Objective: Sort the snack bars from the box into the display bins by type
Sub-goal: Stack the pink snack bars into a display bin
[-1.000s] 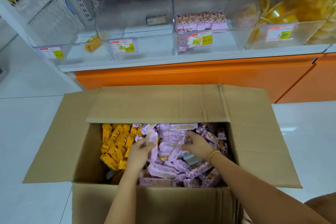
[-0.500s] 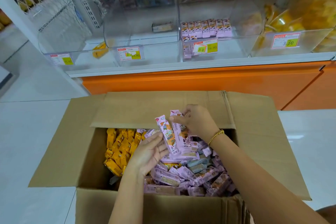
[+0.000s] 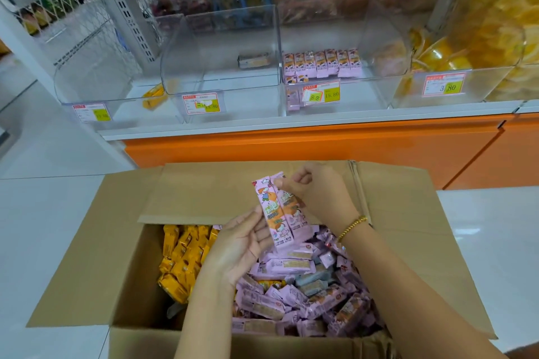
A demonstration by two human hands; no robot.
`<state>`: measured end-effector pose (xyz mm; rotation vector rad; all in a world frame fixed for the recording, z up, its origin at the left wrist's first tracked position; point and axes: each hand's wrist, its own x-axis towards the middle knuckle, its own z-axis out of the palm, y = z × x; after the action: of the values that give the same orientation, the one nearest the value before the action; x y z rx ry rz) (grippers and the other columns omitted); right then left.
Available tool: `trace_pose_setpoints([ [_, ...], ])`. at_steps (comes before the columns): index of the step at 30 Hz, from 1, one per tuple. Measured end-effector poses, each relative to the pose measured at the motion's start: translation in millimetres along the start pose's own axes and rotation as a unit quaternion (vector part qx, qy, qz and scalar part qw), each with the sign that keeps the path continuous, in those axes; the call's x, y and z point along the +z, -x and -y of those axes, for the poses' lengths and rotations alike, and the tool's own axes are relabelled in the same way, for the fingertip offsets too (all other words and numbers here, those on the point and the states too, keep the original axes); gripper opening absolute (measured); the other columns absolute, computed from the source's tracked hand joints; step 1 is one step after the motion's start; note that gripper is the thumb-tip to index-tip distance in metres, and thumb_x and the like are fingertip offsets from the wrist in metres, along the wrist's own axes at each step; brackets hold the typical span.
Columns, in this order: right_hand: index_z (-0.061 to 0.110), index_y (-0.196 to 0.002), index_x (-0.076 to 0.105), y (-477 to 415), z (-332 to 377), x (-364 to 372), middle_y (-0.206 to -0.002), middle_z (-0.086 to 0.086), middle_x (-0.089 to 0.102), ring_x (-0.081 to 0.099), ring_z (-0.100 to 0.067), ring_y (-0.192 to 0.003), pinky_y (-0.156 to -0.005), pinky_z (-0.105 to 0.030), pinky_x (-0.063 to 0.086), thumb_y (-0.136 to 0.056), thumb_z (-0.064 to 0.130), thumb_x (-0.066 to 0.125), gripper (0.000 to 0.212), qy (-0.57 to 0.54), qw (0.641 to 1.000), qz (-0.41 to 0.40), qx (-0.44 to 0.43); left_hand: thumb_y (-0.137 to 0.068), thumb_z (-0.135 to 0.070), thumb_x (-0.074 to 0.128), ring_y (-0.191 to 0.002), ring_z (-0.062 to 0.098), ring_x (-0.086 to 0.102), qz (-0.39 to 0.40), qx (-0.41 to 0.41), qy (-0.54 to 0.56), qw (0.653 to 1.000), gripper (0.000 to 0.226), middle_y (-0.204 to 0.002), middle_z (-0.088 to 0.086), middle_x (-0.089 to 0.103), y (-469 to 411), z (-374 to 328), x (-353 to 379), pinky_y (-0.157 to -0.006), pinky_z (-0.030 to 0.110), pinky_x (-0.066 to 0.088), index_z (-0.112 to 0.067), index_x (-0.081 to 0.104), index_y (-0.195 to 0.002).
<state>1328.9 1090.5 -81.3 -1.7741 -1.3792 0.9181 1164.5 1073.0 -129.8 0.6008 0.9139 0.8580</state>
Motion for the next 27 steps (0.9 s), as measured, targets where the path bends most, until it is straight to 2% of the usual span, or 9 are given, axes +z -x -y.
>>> trace_pose_setpoints([
  [2, 0.016, -0.086, 0.061, 2.7, 11.2, -12.0, -0.075, 0.006, 0.061, 0.057, -0.003, -0.068, -0.058, -0.010, 0.045, -0.076, 0.041, 0.076, 0.030, -0.015, 0.999, 0.038, -0.016, -0.082, -0.021, 0.055, -0.084, 0.021, 0.070, -0.011, 0.030, 0.030, 0.999, 0.031, -0.101, 0.017, 0.070, -2.9, -10.3, 11.6, -0.078, 0.035, 0.056, -0.003, 0.065, -0.105],
  [5, 0.021, -0.117, 0.056, 6.0, 29.7, -26.1, -0.099, 0.009, 0.058, 0.056, -0.009, -0.092, -0.076, -0.021, 0.046, -0.069, 0.045, 0.080, 0.059, 0.051, 0.992, 0.096, -0.061, -0.086, -0.014, 0.054, -0.073, 0.018, 0.068, -0.030, 0.067, 0.070, 0.995, 0.018, -0.088, 0.016, 0.070, -14.2, -33.9, 34.6, -0.063, 0.026, 0.058, -0.002, 0.065, -0.093],
  [9, 0.022, -0.135, 0.044, -7.3, 47.8, -48.1, -0.104, 0.004, 0.050, 0.050, -0.016, -0.104, -0.067, -0.022, 0.029, -0.074, 0.034, 0.075, 0.070, 0.153, 0.976, -0.044, -0.152, -0.082, -0.009, 0.057, -0.064, 0.015, 0.060, 0.004, 0.119, 0.032, 0.992, 0.009, -0.074, 0.009, 0.064, -36.5, -70.0, 80.1, -0.061, 0.023, 0.056, -0.003, 0.063, -0.087],
  [13, 0.017, -0.129, 0.052, -46.0, 71.5, -96.0, -0.102, 0.000, 0.063, 0.059, -0.018, -0.094, -0.077, -0.026, 0.046, -0.070, 0.026, 0.077, 0.064, 0.095, 0.982, -0.092, -0.132, -0.092, -0.002, 0.052, -0.074, 0.012, 0.067, 0.056, 0.194, -0.086, 0.976, 0.014, -0.082, 0.007, 0.070, -64.0, -115.8, 125.2, -0.072, 0.022, 0.057, 0.000, 0.065, -0.097],
  [15, 0.017, -0.110, 0.061, -79.2, 82.2, -122.4, -0.085, 0.002, 0.065, 0.061, -0.015, -0.076, -0.066, -0.022, 0.047, -0.067, 0.022, 0.078, 0.046, 0.129, 0.982, -0.085, -0.106, -0.091, -0.005, 0.058, -0.088, 0.013, 0.066, -0.030, 0.284, -0.294, 0.912, 0.023, -0.096, 0.004, 0.070, -92.0, -137.0, 133.1, -0.083, 0.024, 0.055, -0.003, 0.065, -0.112],
  [17, 0.011, -0.085, 0.064, -122.9, 90.0, -146.7, -0.068, -0.001, 0.064, 0.061, -0.015, -0.062, -0.057, -0.020, 0.048, -0.065, 0.022, 0.078, 0.027, 0.167, 0.981, -0.073, -0.072, -0.089, -0.013, 0.061, -0.108, 0.018, 0.061, -0.141, 0.363, -0.518, 0.762, 0.037, -0.117, 0.004, 0.066, -123.7, -153.3, 129.4, -0.097, 0.030, 0.046, -0.010, 0.059, -0.127],
  [19, 0.009, -0.071, 0.064, -163.6, 95.2, -163.9, -0.051, -0.003, 0.056, 0.053, -0.018, -0.052, -0.044, -0.020, 0.041, -0.068, 0.024, 0.077, 0.020, 0.234, 0.971, -0.055, -0.021, -0.090, -0.019, 0.060, -0.117, 0.026, 0.055, -0.157, 0.364, -0.611, 0.685, 0.049, -0.129, 0.008, 0.060, -147.0, -160.1, 123.9, -0.096, 0.032, 0.042, -0.015, 0.048, -0.137],
  [23, 0.013, -0.059, 0.056, -219.9, 94.3, -161.2, -0.031, 0.004, 0.046, 0.042, -0.015, -0.044, -0.032, -0.014, 0.030, -0.079, 0.032, 0.071, 0.031, 0.389, 0.915, 0.080, 0.075, -0.089, -0.030, 0.062, -0.109, 0.026, 0.061, -0.130, 0.356, -0.656, 0.652, 0.069, -0.127, 0.007, 0.060, -173.7, -151.2, 106.2, -0.085, 0.035, 0.048, -0.023, 0.027, -0.148],
  [27, 0.012, -0.066, 0.050, -253.1, 74.2, -131.3, -0.068, -0.004, 0.049, 0.043, -0.018, -0.058, -0.049, -0.024, 0.038, -0.085, 0.033, 0.066, 0.032, 0.431, 0.875, 0.189, 0.113, -0.086, -0.036, 0.065, -0.107, 0.021, 0.061, -0.114, 0.407, -0.642, 0.640, 0.065, -0.123, 0.004, 0.062, -178.0, -145.4, 88.6, -0.082, 0.032, 0.047, -0.022, 0.038, -0.143],
])
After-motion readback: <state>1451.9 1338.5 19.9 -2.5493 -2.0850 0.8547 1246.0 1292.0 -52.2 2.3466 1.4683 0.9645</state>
